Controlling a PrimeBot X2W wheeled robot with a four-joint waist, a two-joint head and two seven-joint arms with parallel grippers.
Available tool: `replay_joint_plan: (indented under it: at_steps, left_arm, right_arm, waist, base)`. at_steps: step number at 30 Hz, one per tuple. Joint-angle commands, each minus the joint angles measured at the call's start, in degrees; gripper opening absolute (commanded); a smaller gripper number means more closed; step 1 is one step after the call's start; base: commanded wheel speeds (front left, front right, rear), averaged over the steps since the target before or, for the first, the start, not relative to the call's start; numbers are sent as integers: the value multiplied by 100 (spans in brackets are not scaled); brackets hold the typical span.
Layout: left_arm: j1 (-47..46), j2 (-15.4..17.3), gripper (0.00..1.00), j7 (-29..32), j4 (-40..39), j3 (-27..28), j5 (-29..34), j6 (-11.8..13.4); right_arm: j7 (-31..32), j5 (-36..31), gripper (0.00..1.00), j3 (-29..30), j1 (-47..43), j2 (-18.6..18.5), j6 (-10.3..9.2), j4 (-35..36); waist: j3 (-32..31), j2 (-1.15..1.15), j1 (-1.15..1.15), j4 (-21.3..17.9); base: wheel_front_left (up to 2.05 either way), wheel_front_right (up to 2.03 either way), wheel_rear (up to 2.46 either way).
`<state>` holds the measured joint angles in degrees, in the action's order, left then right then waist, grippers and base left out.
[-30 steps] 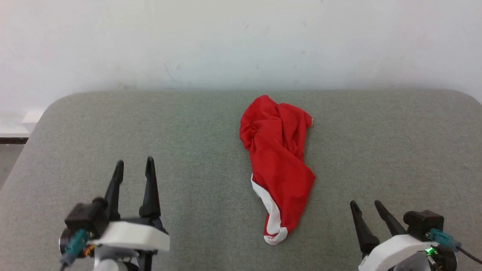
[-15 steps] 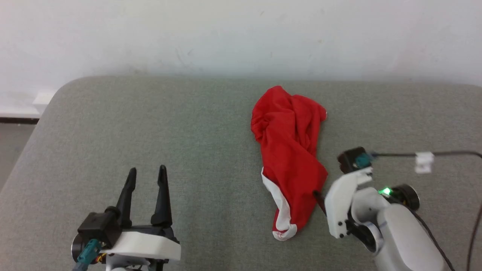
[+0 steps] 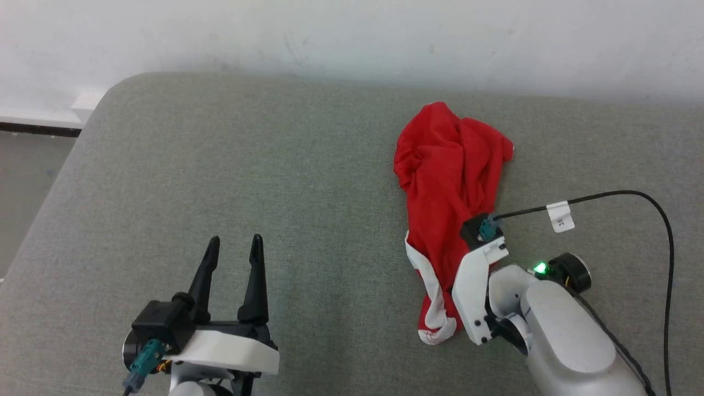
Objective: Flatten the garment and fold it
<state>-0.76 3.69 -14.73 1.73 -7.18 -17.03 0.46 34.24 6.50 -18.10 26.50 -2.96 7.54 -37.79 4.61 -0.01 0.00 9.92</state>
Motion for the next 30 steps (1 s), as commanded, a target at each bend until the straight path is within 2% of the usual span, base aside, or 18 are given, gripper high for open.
replay_joint_plan:
  at_steps: [1,2,5,8,12,16,21,22,23,26,30]
  left_arm:
    - [-115,-28,100,-27,25,18,35,-53]
    - [-117,-35,100,-27,35,28,39,-60]
    - [-112,-52,100,-27,66,47,45,-79]
    - [-100,-62,100,-27,76,72,44,-91]
    - [-82,-70,100,-27,84,106,36,-104]
    - [-99,-75,100,-27,113,110,12,-142]
    - [-123,-78,100,-27,159,125,-10,-168]
    - [-125,-78,100,-27,168,125,-18,-170]
    - [-124,-79,100,-27,177,126,-30,-171]
    - [-114,-79,100,-27,198,139,-51,-172]
    - [-125,-80,100,-27,244,144,-72,-174]
  right_arm:
    - [-74,25,14,-36,79,8,-5,-45]
    - [-155,55,0,-48,106,8,-5,-54]
    - [-472,191,0,56,186,8,-5,8]
    - [-808,347,0,450,235,4,-5,189]
    - [-1073,352,0,1409,198,-248,-5,424]
    - [-997,85,0,2580,-27,-548,-5,407]
    - [-739,-419,0,3868,-397,-421,-5,306]
    - [-775,-465,7,4017,-424,-340,-5,349]
    - [-892,-487,100,4118,-437,-267,-5,432]
    - [-1402,-345,100,4145,-446,-116,-5,751]
    - [-2454,50,100,3882,-662,-38,-5,1453]
  waist:
    - [22,1,0,3]
    - [18,1,0,-13]
    - [-17,1,0,-76]
    - [-74,1,0,-164]
    - [-117,1,0,-267]
    - [-105,1,0,-316]
    - [-82,1,0,-342]
    - [-80,1,0,-344]
    - [-80,1,0,-352]
    - [-93,1,0,-379]
    - [-151,1,0,-401]
  base:
    - [0,0,0]
    - [0,0,0]
    - [0,0,0]
    - [0,0,0]
    - [0,0,0]
    - [0,0,0]
    - [0,0,0]
    - [0,0,0]
    - [0,0,0]
    - [0,0,0]
    - [0,0,0]
